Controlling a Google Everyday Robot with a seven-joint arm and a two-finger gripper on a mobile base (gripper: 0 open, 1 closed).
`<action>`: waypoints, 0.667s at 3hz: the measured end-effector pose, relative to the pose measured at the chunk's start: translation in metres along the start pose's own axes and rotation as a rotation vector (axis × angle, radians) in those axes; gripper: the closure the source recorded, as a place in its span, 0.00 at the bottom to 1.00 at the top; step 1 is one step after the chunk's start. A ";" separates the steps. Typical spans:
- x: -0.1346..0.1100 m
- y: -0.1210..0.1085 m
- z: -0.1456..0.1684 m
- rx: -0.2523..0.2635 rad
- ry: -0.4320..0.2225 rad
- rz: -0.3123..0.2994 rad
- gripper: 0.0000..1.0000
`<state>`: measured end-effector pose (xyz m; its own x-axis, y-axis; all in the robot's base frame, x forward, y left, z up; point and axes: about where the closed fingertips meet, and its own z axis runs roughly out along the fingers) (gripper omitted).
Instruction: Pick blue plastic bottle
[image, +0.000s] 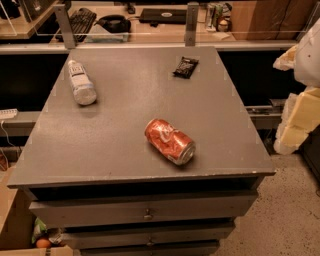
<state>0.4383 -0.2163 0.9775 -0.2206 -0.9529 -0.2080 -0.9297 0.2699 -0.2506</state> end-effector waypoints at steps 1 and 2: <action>0.000 0.000 0.000 0.000 0.000 0.000 0.00; -0.045 -0.005 0.015 -0.015 -0.060 -0.013 0.00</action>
Offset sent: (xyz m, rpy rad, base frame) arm 0.0289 0.0604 -0.0122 0.0840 0.0188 0.0366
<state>0.4575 -0.1731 0.9738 -0.1907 -0.9462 -0.2613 -0.9368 0.2550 -0.2397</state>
